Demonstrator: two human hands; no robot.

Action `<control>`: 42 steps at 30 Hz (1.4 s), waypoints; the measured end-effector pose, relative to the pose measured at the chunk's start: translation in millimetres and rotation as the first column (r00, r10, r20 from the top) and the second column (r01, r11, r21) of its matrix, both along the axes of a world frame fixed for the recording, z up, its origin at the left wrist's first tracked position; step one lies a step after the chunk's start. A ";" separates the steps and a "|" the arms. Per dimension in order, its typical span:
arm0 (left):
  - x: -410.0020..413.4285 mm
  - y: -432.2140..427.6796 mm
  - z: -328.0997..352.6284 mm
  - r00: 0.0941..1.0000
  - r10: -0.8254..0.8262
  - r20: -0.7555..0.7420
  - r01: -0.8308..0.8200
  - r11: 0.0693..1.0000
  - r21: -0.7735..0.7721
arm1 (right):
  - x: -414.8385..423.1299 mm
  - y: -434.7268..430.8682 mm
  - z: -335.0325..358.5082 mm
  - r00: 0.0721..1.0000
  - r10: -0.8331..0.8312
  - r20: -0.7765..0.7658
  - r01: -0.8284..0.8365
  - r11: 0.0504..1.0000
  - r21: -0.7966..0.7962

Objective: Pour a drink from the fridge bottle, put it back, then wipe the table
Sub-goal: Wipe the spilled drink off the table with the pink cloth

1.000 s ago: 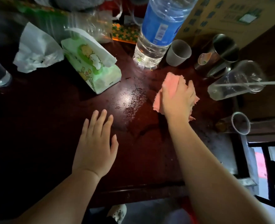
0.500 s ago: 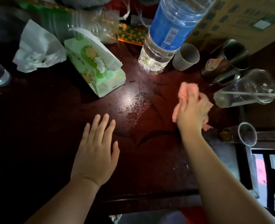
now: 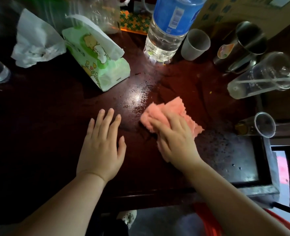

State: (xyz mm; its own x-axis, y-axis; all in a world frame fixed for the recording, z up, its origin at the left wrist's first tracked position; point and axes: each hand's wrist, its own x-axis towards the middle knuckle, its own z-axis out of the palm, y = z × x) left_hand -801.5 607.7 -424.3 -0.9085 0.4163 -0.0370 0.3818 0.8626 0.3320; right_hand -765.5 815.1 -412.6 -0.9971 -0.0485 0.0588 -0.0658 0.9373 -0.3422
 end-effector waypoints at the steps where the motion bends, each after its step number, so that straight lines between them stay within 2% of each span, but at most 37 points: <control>1: 0.4 -0.3 0.0 1.000 0.000 0.000 0.000 1.000 -0.006 | 13.8 7.5 1.2 0.999 0.030 0.021 -0.030 0.999 0.020; 3: 0.8 -0.8 0.4 1.000 0.002 -0.001 -0.002 1.000 -0.011 | 27.9 29.1 0.9 0.999 -0.018 0.032 0.016 0.998 0.059; 6: 0.7 -0.5 0.7 1.000 0.005 -0.002 -0.005 1.000 -0.009 | 15.5 54.4 -1.7 0.952 -0.307 0.005 0.306 0.948 0.094; 9: 0.9 0.0 0.7 1.000 0.002 -0.009 -0.002 1.000 -0.009 | -31.0 53.8 -2.4 0.779 -0.627 -0.014 0.624 0.773 0.113; 11: 1.4 -0.3 0.8 1.000 0.006 -0.011 -0.006 1.000 -0.007 | -65.1 35.8 0.7 0.699 -0.711 -0.074 0.715 0.693 0.097; 12: 1.2 -0.3 0.6 1.000 0.010 -0.011 -0.010 1.000 -0.007 | -76.2 21.4 1.3 0.719 -0.689 -0.094 0.695 0.714 0.079; 13: 1.3 -0.3 0.0 1.000 0.013 -0.010 -0.013 1.000 -0.004 | -81.6 5.6 -0.1 0.777 -0.622 -0.097 0.629 0.775 0.065; 15: 1.2 -0.4 -1.1 1.000 0.018 -0.017 -0.018 1.000 0.011 | -73.0 -25.1 -7.8 0.909 -0.412 -0.058 0.415 0.909 0.046; 16: 1.1 -0.2 -1.8 1.000 0.017 -0.023 -0.017 1.000 0.016 | -60.3 -36.2 -10.2 0.947 -0.316 -0.048 0.318 0.947 0.046; 19: 1.4 0.2 -2.8 1.000 0.014 -0.028 -0.014 1.000 0.021 | -5.7 -37.7 -12.6 0.994 -0.105 0.018 0.105 0.995 0.005; 21: 1.7 0.3 -2.2 0.999 0.015 -0.034 -0.015 1.000 0.022 | 28.7 -18.6 -12.5 0.999 -0.020 0.034 0.019 0.999 0.038; 23: 2.0 -0.1 -1.4 0.999 0.015 -0.033 -0.014 1.000 0.017 | 47.6 10.3 -11.6 0.998 -0.041 0.046 0.036 0.994 0.106; 26: 1.8 -0.4 -0.5 1.000 0.016 -0.026 -0.015 1.000 0.011 | 39.6 50.8 -6.3 0.968 -0.245 0.060 0.233 0.959 0.164; 29: 1.7 0.2 -0.3 0.999 0.014 -0.028 -0.014 1.000 0.011 | -7.7 71.3 -5.9 0.851 -0.521 0.068 0.503 0.844 0.185; 32: 1.4 0.4 0.8 1.000 0.014 -0.019 -0.014 1.000 0.008 | -65.4 58.4 -10.3 0.781 -0.620 0.075 0.599 0.778 0.190; 34: 2.2 0.2 1.8 1.000 0.016 -0.012 -0.016 1.000 0.004 | -82.8 30.1 -11.3 0.819 -0.564 0.101 0.550 0.824 0.140; 38: 1.8 -0.1 1.0 1.000 0.015 -0.011 -0.015 1.000 0.010 | -45.7 -22.8 -8.6 0.972 -0.235 0.015 0.233 0.969 0.078; 42: 0.9 0.6 0.2 1.000 0.011 -0.009 -0.011 1.000 0.008 | 28.9 -18.5 -4.0 0.993 0.030 0.111 -0.037 0.997 0.062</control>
